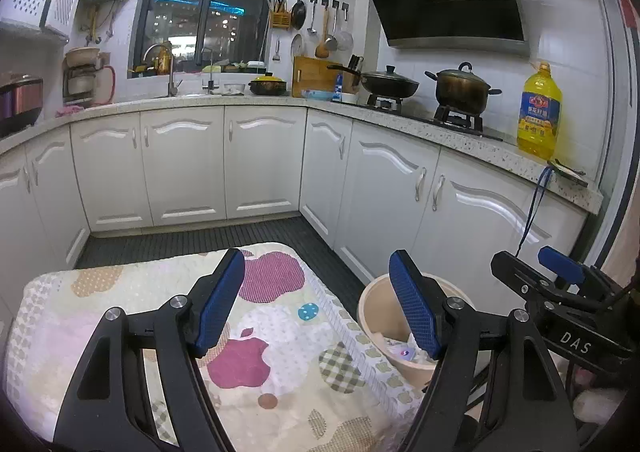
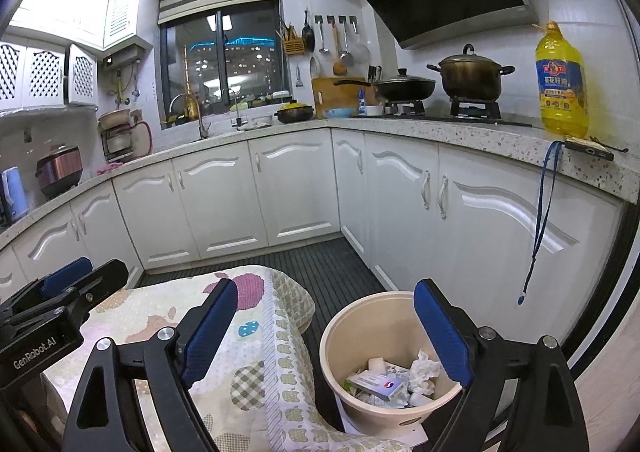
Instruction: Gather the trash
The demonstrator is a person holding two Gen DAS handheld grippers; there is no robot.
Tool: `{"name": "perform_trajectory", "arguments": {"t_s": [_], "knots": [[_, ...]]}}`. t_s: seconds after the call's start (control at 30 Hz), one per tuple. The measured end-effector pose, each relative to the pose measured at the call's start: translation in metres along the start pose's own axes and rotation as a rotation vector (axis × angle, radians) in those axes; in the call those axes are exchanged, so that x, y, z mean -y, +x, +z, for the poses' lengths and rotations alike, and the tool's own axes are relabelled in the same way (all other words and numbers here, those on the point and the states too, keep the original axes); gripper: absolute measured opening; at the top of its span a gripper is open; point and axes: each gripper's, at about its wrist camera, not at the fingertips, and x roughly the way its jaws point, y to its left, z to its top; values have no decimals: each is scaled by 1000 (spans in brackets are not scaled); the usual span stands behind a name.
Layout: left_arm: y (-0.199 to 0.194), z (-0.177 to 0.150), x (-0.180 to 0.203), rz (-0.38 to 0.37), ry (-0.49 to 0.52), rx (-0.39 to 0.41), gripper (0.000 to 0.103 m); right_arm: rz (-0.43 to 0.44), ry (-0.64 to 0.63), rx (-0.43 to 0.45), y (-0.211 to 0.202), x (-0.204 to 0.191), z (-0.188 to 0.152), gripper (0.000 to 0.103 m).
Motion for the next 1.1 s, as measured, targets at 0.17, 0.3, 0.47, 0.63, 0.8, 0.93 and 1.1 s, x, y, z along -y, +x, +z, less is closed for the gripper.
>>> {"name": "perform_trajectory", "arguments": {"t_s": [0.17,0.3,0.47,0.63,0.8,0.93,1.1], "knots": [[1,0,3,-5,5,-3,74,-5,4,1,0,2,-1,90],[2,0,5,-2,7,-4,74,-11,4,5,-1,4,0,90],[3,1,5,4,11,0,74,-15,16,6,0,7,0,90],[3,1,7,13,13,3,74,-19,18,3,0,9,0,91],[4,1,8,19,13,2,74,-19,25,3,0,10,0,91],[4,1,8,17,12,1,74,-20,33,5,0,12,2,92],[5,0,8,16,14,4,74,-19,34,5,0,12,2,92]]}}
